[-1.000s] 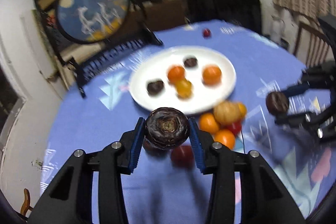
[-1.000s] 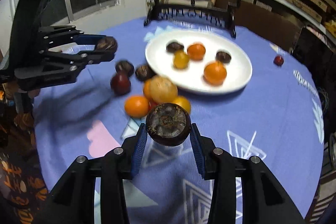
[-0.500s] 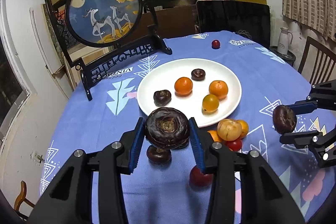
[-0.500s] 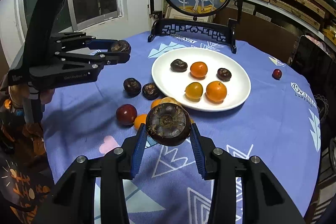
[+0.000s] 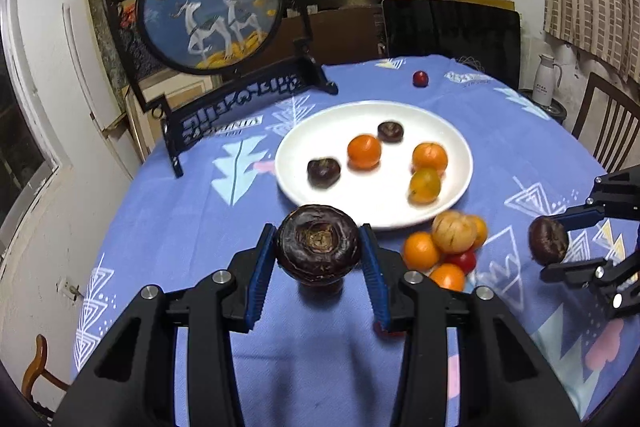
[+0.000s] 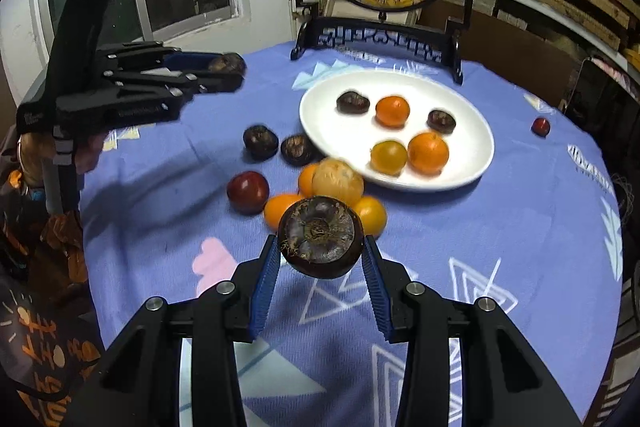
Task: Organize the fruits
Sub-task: 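Carry both brown fruits over the white plate and open both tools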
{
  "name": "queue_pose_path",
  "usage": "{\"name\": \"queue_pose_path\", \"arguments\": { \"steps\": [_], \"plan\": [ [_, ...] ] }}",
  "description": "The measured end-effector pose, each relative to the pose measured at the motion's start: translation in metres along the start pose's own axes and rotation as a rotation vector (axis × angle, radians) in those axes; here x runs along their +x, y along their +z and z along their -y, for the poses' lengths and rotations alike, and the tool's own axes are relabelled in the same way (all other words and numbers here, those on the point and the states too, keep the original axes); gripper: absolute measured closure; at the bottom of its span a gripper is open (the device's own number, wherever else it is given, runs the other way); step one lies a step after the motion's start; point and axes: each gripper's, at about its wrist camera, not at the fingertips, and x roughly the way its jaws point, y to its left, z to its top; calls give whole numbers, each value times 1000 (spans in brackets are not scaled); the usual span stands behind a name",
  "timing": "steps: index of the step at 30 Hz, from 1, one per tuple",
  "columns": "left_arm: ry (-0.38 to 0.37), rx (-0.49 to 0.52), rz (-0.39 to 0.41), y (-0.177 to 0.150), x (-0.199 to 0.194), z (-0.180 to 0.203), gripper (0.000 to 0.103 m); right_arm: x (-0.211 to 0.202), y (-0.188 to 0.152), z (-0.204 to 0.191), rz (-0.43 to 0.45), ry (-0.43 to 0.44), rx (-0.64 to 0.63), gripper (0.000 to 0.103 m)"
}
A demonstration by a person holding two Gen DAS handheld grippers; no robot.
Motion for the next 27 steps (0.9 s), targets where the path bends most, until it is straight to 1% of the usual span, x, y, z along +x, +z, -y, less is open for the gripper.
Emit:
{"name": "queue_pose_path", "arguments": {
  "steps": [3, 5, 8, 10, 13, 14, 16, 21, 23, 24, 25, 26, 27],
  "plan": [
    [-21, 5, -43, -7, 9, -5, 62, 11, -5, 4, -42, -4, -7, 61],
    [-24, 2, -58, -4, 17, -6, 62, 15, 0, 9, -38, -12, 1, 61],
    [-44, -8, -60, 12, 29, -2, 62, 15, 28, 17, 13, -23, 10, 61],
    [-52, -7, -51, 34, 39, 4, 62, 15, 47, 20, 51, -42, 10, 61],
    [-43, -15, -45, 59, 55, 10, 62, 22, 76, 31, 103, -68, 49, 61],
    [-31, -27, -46, 67, 61, 10, 62, 29, 86, 37, 110, -73, 69, 61],
    [-20, -46, -71, 82, 81, 11, 62, 39, 97, 46, 112, -84, 101, 61],
    [22, -57, -117, 89, 113, 11, 62, 66, 112, 61, 103, -107, 142, 61],
    [27, -73, -135, 89, 122, 9, 58, 72, 116, 66, 108, -124, 168, 59],
    [29, -81, -144, 90, 128, 7, 54, 75, 118, 72, 110, -131, 191, 50],
    [39, -89, -143, 91, 130, 5, 47, 75, 118, 74, 116, -138, 202, 47],
    [51, -106, -135, 90, 130, 2, 46, 74, 117, 76, 125, -137, 213, 46],
    [42, -116, -134, 90, 130, -1, 45, 71, 117, 77, 131, -126, 219, 46]
  ]
}}
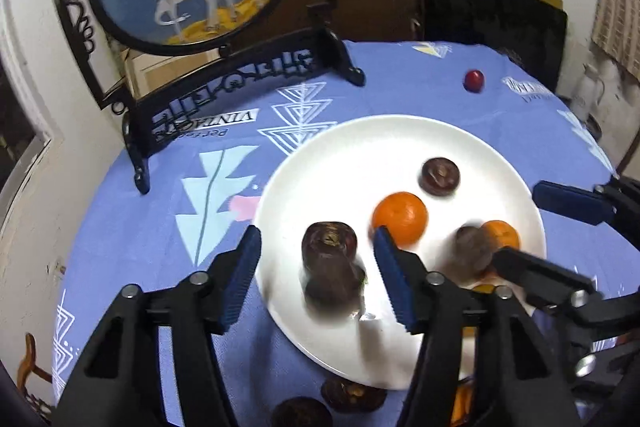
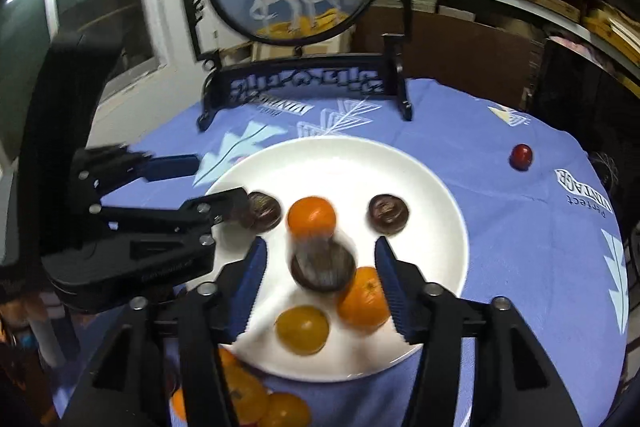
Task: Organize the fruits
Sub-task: 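Carry both brown fruits over the white plate and open both tools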
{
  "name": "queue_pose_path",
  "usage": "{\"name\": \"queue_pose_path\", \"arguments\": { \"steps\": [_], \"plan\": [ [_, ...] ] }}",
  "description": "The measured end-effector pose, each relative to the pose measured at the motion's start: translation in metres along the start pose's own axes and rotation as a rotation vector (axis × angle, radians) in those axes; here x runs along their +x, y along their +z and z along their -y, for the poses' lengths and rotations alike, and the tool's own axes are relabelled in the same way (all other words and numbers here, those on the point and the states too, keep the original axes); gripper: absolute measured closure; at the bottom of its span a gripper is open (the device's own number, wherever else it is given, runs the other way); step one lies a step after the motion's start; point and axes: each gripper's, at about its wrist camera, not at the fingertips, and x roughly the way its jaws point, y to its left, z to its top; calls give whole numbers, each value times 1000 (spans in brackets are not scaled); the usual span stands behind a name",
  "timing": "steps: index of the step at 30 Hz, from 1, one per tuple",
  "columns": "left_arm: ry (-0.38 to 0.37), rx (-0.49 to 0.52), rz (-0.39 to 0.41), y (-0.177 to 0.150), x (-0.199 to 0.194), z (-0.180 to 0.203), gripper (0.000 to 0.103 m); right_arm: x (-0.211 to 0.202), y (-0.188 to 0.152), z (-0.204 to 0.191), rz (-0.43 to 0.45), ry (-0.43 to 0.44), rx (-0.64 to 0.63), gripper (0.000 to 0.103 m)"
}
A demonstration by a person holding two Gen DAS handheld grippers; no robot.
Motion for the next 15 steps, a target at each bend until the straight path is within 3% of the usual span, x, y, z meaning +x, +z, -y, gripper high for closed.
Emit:
{"name": "queue_pose_path", "arguments": {
  "steps": [8, 15],
  "plan": [
    [-8, 8, 35, -17, -27, -9, 40, -32, -18, -11, 0, 9, -67, 40],
    [-14, 66, 81, -58, -73, -20, 32, -62, -64, -34, -41, 24, -184, 39]
  ]
}}
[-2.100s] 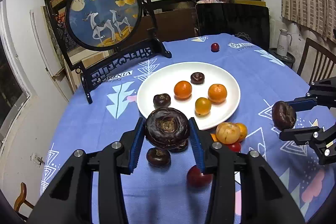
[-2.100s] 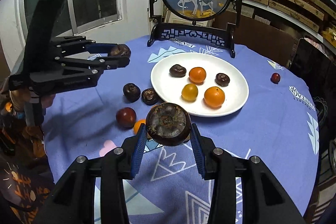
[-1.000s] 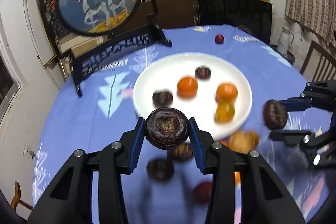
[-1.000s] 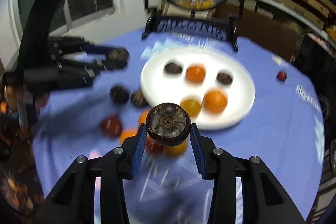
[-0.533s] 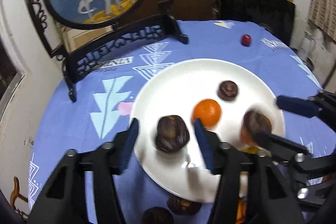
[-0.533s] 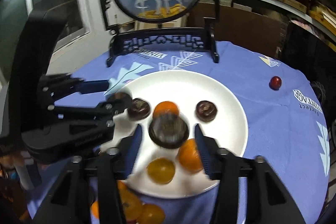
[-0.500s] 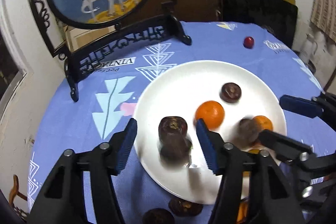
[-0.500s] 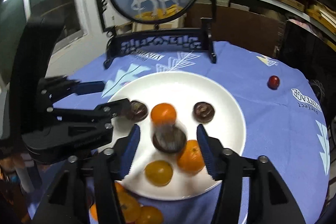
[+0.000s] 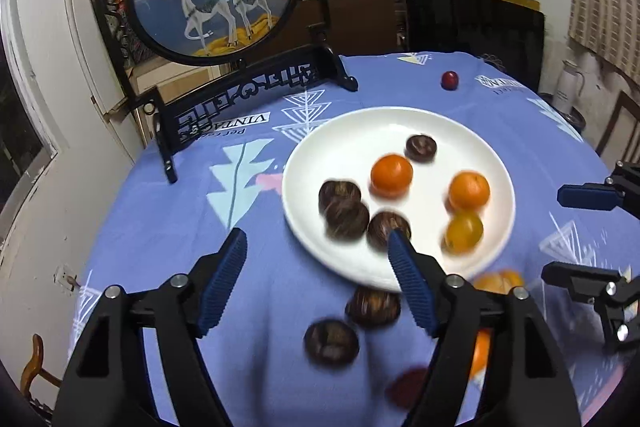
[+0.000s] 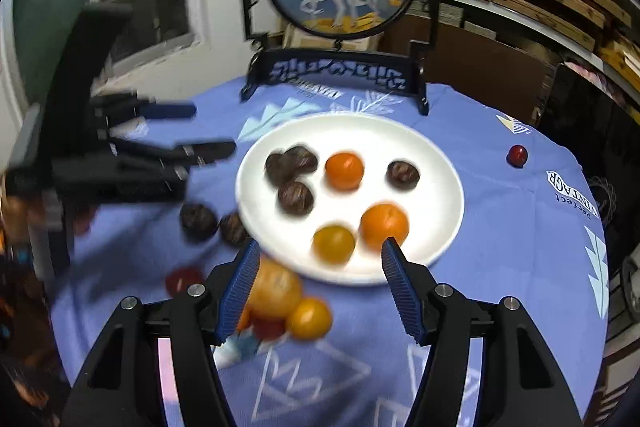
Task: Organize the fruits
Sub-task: 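Grasp the tan round fruit with the right tool while the left grasps a red plum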
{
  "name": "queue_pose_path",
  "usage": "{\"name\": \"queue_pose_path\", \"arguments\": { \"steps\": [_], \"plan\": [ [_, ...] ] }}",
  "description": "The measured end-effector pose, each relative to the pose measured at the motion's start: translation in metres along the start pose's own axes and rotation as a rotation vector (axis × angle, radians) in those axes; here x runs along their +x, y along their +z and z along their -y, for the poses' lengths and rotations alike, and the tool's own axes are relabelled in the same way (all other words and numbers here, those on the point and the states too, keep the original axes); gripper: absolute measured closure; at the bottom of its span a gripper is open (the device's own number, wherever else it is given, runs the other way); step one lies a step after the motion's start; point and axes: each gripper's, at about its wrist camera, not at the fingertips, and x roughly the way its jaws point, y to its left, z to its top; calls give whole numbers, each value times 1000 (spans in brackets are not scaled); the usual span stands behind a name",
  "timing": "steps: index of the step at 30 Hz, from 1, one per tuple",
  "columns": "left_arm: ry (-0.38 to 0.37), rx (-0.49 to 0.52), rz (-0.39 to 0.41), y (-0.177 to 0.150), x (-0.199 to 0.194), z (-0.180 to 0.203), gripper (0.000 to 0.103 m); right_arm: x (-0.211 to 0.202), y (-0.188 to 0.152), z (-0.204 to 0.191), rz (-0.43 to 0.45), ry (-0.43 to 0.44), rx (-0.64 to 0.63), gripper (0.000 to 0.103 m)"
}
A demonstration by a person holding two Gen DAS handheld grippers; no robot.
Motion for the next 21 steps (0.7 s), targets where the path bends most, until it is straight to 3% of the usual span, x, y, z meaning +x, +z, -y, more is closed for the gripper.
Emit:
{"name": "queue_pose_path", "arguments": {
  "steps": [3, 7, 10, 12, 18, 21],
  "plan": [
    [-13, -3, -7, -17, -13, -8, 30, 5, -14, -10, -34, 23, -25, 39],
    [-34, 5, -23, -39, -28, -14, 30, 26, -15, -12, -68, 77, 33, 39],
    [-45, 44, -27, -53, -36, -9, 20, 46, -13, -12, -99, 103, 69, 40],
    [-65, 96, -28, -63, -38, 0, 20, 52, -13, -13, -101, 116, 67, 63],
    [-122, 243, -15, -87, -38, 34, 20, 21, -21, -14, -59, 112, 42, 65],
    [-144, 300, -12, -91, -28, 48, 27, 5, -29, -8, -56, 97, 49, 65]
  ]
}}
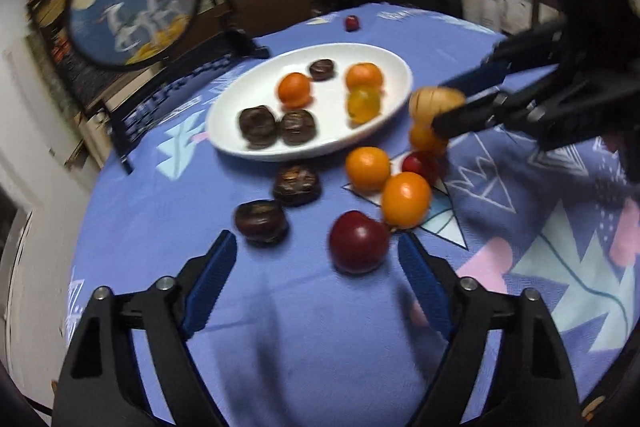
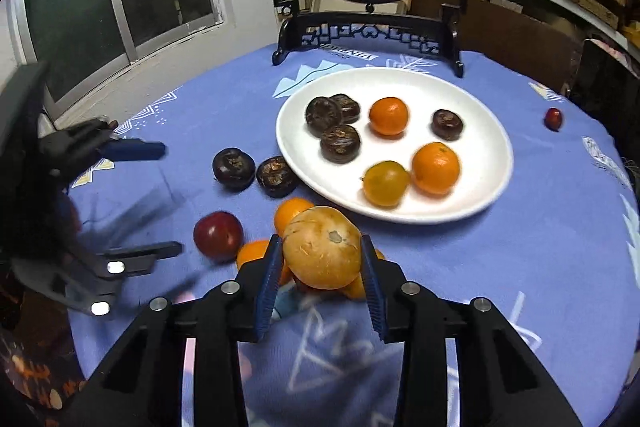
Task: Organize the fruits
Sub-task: 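Grasp the tan round fruit with the right tool while the left grasps a red plum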
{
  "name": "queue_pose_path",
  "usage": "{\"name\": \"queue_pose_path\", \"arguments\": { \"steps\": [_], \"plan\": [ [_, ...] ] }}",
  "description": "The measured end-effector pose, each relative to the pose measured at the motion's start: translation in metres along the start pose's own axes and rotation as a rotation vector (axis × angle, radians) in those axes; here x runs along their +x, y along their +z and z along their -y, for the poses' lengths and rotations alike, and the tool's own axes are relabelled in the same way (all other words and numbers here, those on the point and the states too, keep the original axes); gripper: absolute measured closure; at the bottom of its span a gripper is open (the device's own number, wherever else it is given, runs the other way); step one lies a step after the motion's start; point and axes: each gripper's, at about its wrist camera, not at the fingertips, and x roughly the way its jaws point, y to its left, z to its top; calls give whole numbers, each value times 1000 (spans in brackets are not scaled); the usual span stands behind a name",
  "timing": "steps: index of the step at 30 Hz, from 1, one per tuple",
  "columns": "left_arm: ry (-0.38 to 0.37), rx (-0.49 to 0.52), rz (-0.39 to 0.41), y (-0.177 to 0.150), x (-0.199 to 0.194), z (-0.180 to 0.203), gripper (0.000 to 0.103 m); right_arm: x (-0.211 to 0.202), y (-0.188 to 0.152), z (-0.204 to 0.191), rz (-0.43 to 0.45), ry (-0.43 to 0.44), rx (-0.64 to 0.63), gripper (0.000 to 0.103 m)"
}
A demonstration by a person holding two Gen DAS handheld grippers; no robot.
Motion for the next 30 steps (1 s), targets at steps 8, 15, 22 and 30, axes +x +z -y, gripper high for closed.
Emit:
{"name": "queue_pose_path", "arguments": {
  "steps": [8, 15, 22, 30],
  "plan": [
    [-111, -10, -45, 6, 34, 3, 52, -10, -19, 8, -8, -3, 34, 65],
    [-139, -56, -53, -2, 19, -5, 65, -9, -23, 1, -12, 10, 17, 65],
    [8, -129, 61, 26, -20, -34, 65, -27, -7, -4, 71, -23, 7, 65],
    [168, -321, 163, 81, -30, -77, 65, -54, 28, 15, 244, -76, 106, 65]
  ]
}}
